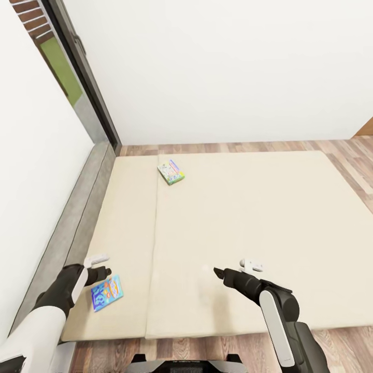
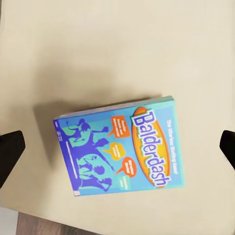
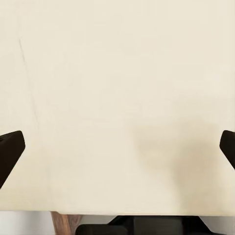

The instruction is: Put all the toys in the child's room - the three board games (two on the bed and one on the table), the two jigsaw puzzles on the table, and the tennis ball on the table - inside the toy box on the table in the child's room.

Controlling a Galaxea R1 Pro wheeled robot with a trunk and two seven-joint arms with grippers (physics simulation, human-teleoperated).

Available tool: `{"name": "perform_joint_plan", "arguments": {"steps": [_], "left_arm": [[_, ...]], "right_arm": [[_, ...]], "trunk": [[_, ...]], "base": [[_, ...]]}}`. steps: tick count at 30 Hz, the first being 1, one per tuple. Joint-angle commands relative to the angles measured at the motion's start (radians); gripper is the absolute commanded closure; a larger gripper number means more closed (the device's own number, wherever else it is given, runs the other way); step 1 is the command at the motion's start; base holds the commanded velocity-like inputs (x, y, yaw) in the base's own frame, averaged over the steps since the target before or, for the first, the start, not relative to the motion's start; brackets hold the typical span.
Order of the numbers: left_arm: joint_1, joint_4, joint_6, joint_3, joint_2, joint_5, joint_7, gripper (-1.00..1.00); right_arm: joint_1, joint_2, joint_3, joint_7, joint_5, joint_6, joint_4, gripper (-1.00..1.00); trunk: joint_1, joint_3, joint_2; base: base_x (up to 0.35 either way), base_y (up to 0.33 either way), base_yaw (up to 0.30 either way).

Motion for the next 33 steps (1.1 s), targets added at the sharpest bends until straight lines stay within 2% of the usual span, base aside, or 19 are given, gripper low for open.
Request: {"name": "perform_joint_plan", "arguments": {"steps": [1, 9, 20, 23, 28, 33], "left_arm": [[0.000, -0.005, 0.003, 0.002, -0.002, 0.000, -0.002, -1.00], [-0.001, -0.012, -0.044, 0.001, -0.004, 0.000, -0.001, -1.00], [0.000, -0.012, -0.072, -0.002, -0.004, 0.000, -0.001, -1.00], [0.000, -0.012, -0.078, -0.002, -0.004, 0.000, -0.001, -1.00], [-0.001, -0.012, -0.081, -0.003, -0.005, 0.000, -0.001, -1.00], [0.000, -0.012, -0.081, -0.004, -0.005, 0.000, -0.001, -1.00]], "right_arm": [[-0.001, 0.001, -0.001, -0.007, -0.009, 0.004, -0.001, -1.00], [-0.002, -0.002, -0.002, -0.006, -0.009, 0.005, -0.001, -1.00], [-0.002, -0.006, -0.002, 0.007, -0.009, 0.013, -0.001, -1.00], [-0.002, -0.010, -0.004, 0.057, -0.009, 0.017, -0.001, -1.00], [-0.002, -0.018, -0.016, 0.264, -0.009, 0.020, -0.001, -1.00], [-0.002, -0.019, -0.041, 0.368, -0.008, 0.019, -0.001, -1.00]], "trunk": [[0.000, -0.003, -0.001], [0.000, -0.016, -0.001], [0.000, -0.033, -0.001], [0.000, -0.038, -0.001], [0.000, -0.046, -0.001], [0.000, -0.050, -0.001]], "base": [[0.000, 0.000, 0.000], [0.000, 0.000, 0.000], [0.000, 0.000, 0.000], [0.000, 0.000, 0.000], [0.000, 0.000, 0.000], [0.000, 0.000, 0.000]]}}
